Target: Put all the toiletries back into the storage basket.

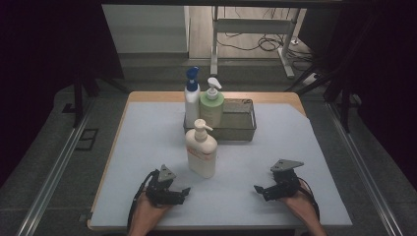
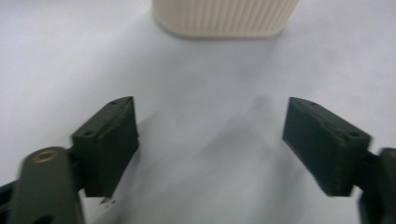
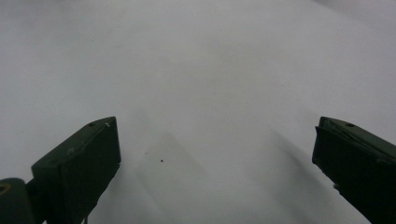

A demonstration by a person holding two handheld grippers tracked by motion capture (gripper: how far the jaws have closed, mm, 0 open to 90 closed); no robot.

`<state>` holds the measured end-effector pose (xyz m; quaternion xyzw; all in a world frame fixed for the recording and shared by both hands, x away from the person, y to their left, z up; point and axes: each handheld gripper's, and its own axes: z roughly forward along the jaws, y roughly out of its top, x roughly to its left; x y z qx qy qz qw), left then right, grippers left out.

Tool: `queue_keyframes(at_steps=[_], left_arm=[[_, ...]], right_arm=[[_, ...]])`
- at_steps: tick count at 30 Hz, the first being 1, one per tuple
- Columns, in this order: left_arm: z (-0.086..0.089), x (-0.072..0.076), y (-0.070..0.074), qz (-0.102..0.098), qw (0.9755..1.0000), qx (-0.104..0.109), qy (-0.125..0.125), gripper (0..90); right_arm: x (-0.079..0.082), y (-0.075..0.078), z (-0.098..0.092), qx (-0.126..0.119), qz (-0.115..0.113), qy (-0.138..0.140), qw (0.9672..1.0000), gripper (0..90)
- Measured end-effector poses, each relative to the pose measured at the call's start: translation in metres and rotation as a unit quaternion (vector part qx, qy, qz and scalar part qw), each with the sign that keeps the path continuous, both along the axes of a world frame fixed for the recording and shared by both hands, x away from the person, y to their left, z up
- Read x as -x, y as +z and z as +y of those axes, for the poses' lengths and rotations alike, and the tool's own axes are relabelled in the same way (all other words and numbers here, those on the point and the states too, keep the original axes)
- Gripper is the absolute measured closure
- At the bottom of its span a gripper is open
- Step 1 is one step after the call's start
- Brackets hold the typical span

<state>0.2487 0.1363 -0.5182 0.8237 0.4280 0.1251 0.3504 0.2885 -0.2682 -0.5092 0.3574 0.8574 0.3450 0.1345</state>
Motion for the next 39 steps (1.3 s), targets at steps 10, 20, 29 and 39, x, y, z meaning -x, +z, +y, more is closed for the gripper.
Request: queue_keyframes(at_steps=[10,20,29,39], left_arm=[[0.006,0.002,-0.003,-0.007,0.9999,-0.011,0.009,10.8],[0.002,0.004,-0.005,-0.015,0.9995,-0.026,0.01,10.5],[0.002,0.004,-0.005,-0.017,0.9994,-0.027,0.01,10.5],[0.002,0.004,-0.006,-0.018,0.9994,-0.026,0.011,10.5]], right_arm=[[0.004,0.018,0.01,-0.01,-0.012,0.021,0.9997,0.0],[-0.001,0.035,0.026,-0.03,-0.021,0.04,0.9985,0.0],[-0.008,0.047,0.049,-0.04,-0.023,0.055,0.9974,0.0],[-0.015,0.058,0.077,-0.064,-0.025,0.062,0.9958,0.0]])
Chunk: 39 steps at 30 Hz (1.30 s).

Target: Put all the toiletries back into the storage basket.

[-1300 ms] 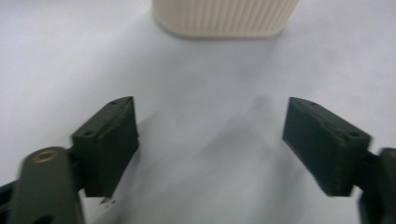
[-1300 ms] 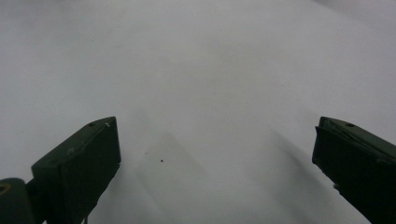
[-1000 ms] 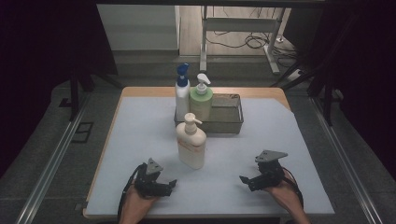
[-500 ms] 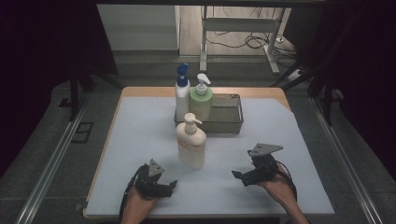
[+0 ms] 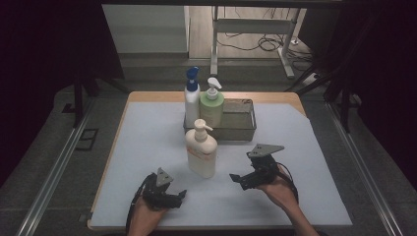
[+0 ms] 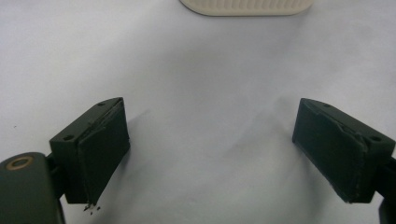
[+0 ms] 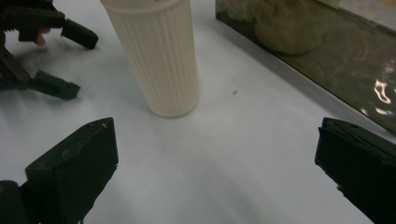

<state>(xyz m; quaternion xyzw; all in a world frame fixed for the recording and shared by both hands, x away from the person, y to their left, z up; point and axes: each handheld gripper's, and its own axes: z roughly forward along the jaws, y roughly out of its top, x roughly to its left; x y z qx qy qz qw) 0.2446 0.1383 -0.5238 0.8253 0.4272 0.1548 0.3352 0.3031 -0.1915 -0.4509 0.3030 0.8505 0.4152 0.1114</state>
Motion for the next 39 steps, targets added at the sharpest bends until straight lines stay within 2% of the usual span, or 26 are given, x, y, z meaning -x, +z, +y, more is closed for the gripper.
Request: queue_keyframes(at_steps=[25,39], left_arm=[[0.0,0.0,0.0,0.0,1.0,0.0,0.0,10.6],[0.0,0.0,0.0,0.0,1.0,0.0,0.0,10.6]], right_arm=[[-0.011,0.019,0.056,-0.009,-0.004,0.025,0.9996,2.1],[-0.018,0.025,0.083,0.004,-0.011,0.032,0.9994,8.4]])
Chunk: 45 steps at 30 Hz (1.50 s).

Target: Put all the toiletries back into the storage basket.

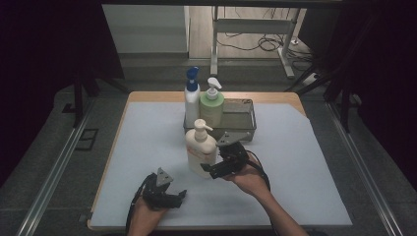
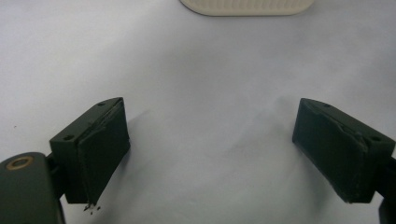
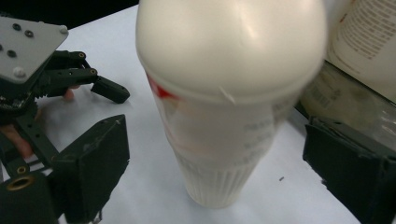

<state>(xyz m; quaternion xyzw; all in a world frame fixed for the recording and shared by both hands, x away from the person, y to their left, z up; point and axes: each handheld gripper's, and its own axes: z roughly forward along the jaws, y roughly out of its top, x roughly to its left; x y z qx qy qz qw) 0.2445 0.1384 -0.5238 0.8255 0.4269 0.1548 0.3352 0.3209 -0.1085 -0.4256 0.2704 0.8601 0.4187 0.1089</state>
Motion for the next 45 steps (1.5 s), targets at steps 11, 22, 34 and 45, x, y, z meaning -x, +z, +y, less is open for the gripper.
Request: queue_keyframes(at_steps=[11,22,34,45], left_arm=[[0.0,0.0,0.0,0.0,1.0,0.0,0.0,10.6],[0.0,0.0,0.0,0.0,1.0,0.0,0.0,10.6],[0.0,0.0,0.0,0.0,1.0,0.0,0.0,10.6],[0.0,0.0,0.0,0.0,1.0,0.0,0.0,10.6]], right_arm=[[-0.004,0.003,0.019,0.003,-0.015,-0.008,0.9998,16.7],[-0.01,0.003,0.027,-0.004,-0.022,-0.015,0.9996,28.9],[-0.013,0.003,0.027,-0.015,-0.017,-0.019,0.9996,35.1],[-0.008,0.012,0.027,-0.016,-0.019,-0.014,0.9996,36.4]])
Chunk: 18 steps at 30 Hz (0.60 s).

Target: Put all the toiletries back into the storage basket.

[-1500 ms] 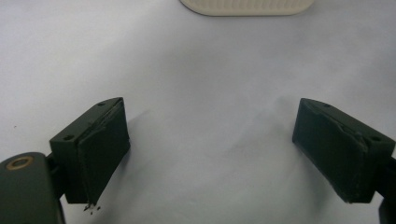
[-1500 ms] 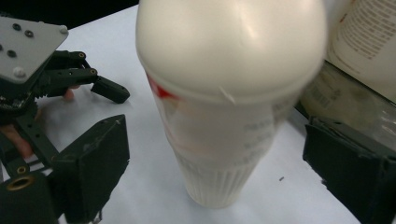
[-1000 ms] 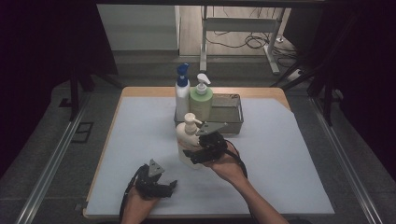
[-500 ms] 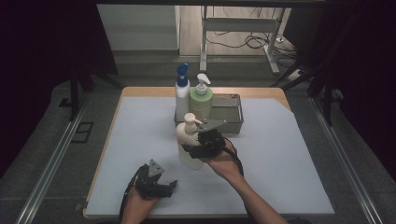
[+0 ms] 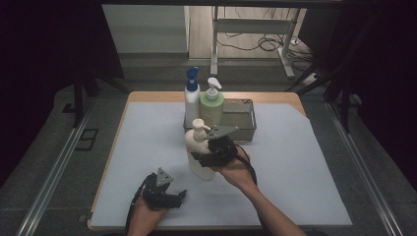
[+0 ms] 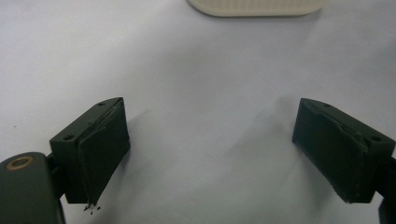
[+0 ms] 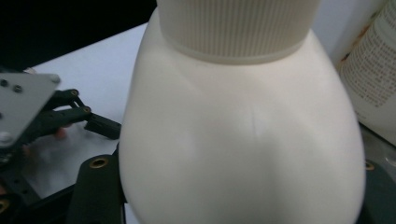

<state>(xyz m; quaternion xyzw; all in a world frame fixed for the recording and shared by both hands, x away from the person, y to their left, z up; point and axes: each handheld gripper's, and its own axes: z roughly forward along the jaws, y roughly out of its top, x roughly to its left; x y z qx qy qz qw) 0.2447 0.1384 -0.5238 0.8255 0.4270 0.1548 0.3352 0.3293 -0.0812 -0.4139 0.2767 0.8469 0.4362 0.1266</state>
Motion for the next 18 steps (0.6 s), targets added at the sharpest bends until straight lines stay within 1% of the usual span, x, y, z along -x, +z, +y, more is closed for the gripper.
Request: queue_keyframes(at_steps=[4,6,10,13,18], left_arm=[[0.0,0.0,0.0,0.0,1.0,0.0,0.0,10.6],[0.0,0.0,0.0,0.0,1.0,0.0,0.0,10.6],[0.0,0.0,0.0,0.0,1.0,0.0,0.0,10.6],[0.0,0.0,0.0,0.0,1.0,0.0,0.0,10.6],[0.0,0.0,0.0,0.0,1.0,0.0,0.0,10.6]], right_arm=[[0.004,0.011,-0.003,0.001,-0.003,0.006,1.0,36.4],[0.005,0.015,-0.005,0.003,-0.004,0.005,1.0,36.4],[0.006,0.021,-0.014,0.001,-0.004,0.0,1.0,36.4],[0.005,0.024,-0.022,-0.001,0.0,-0.006,1.0,36.5],[0.005,0.032,-0.035,0.0,0.0,-0.016,0.9999,36.6]])
